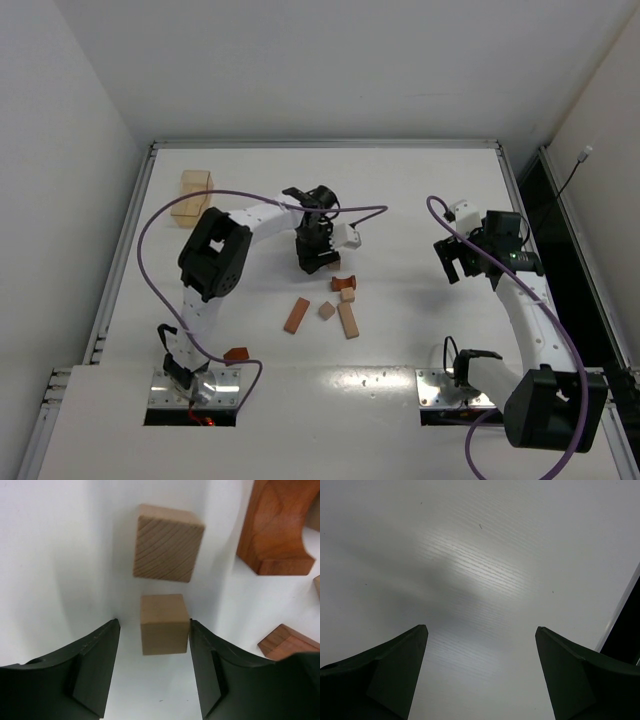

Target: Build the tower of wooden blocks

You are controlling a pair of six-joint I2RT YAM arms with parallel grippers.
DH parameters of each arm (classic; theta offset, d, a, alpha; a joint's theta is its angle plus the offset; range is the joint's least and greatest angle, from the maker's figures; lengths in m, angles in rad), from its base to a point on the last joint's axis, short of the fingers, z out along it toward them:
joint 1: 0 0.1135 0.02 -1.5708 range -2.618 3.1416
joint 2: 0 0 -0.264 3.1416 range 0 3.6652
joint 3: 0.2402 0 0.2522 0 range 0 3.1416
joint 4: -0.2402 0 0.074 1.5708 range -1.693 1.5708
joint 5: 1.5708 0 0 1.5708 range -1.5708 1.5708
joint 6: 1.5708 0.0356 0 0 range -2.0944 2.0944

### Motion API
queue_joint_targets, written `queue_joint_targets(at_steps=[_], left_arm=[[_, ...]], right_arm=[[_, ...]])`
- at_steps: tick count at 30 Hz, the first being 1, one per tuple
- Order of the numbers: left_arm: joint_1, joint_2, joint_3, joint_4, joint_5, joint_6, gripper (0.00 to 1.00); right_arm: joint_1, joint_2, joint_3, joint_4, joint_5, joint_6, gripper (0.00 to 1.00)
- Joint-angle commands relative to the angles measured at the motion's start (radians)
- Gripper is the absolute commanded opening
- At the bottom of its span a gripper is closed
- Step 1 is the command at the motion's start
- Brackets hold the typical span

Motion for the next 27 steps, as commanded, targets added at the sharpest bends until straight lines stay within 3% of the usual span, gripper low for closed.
queue_joint_targets(at_steps=[1,7,13,17,23,27], left_arm=[[0.054,-0.036,-0.023,-0.009,0.012,-0.009,0.54],[0.172,-0.117,-0.023,-0.032,0.053,-0.087,0.54],[0.218,-0.371,-0.078,-0.107,0.115,-0.260,0.52],[0.137,-0.525,-0.135,-0.169,0.145,-0.405,0.48],[-0.031,-0.706,-0.368,-0.124,0.038,-0.678,0.43],[-0.103,-0.724,-0.455,-0.060,-0.051,-0.846,0.40]], right_arm=[[-0.005,0.000,0.019,0.016,-0.010,0.017,0.86],[-0.005,0.000,0.019,0.016,-0.010,0.017,0.86],[-0.005,0.000,0.028,0.016,-0.010,0.017,0.87],[-0.005,0.000,0.028,0.016,-0.010,0.026,0.87],[-0.005,0.009,0.037,0.016,-0.010,0.036,0.87],[-0.005,0.009,0.046,0.016,-0.010,0.036,0.87]])
